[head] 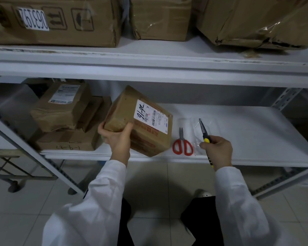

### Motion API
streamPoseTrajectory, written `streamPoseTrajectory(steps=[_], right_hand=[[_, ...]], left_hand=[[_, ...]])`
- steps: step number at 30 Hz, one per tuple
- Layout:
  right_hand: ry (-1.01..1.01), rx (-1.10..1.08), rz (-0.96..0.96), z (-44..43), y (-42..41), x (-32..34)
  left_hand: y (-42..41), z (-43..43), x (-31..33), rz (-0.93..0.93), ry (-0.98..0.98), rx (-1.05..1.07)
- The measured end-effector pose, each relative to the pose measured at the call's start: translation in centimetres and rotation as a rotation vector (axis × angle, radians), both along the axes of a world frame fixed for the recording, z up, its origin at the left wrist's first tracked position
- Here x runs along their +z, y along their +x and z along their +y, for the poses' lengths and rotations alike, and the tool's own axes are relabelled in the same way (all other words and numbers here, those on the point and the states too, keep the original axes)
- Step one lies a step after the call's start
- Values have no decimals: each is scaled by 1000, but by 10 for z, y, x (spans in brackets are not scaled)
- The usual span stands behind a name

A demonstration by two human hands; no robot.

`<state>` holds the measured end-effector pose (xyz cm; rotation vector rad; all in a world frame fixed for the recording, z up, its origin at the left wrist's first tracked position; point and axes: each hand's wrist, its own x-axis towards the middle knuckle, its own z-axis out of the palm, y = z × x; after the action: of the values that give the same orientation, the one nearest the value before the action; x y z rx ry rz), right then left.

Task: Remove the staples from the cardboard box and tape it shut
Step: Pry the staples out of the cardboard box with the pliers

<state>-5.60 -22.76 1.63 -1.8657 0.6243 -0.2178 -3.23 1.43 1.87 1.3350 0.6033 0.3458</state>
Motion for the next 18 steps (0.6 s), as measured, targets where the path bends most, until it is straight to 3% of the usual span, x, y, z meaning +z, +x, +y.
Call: streamPoseTrajectory(steps=[12, 18], right_hand=[[-572, -61, 366, -17, 4, -37], [-411, -121, 339, -20, 3, -30]], left_hand=[[-2, 8, -8, -118, -256, -218], [-6, 7, -6, -166, -289, -295]])
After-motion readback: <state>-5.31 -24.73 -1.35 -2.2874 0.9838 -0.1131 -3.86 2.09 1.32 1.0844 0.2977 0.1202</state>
